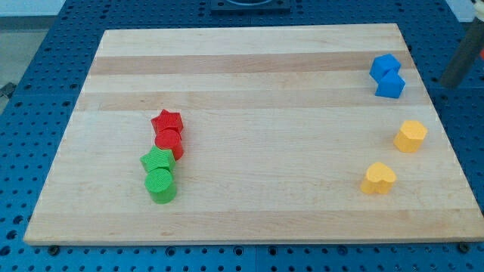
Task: Move blue blocks into each other
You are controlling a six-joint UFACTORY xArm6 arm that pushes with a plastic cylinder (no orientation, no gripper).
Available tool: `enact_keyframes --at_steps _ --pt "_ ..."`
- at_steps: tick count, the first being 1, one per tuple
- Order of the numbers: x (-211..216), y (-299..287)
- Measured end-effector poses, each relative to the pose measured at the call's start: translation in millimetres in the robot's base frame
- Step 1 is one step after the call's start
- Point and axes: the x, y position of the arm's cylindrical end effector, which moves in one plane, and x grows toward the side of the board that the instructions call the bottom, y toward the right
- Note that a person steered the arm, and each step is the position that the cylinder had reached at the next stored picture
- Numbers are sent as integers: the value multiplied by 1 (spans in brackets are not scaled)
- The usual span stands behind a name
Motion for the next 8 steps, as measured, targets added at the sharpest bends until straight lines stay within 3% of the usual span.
enact_keyframes --at_steps 6,8 --pt "28 -42" --pt "31 -100"
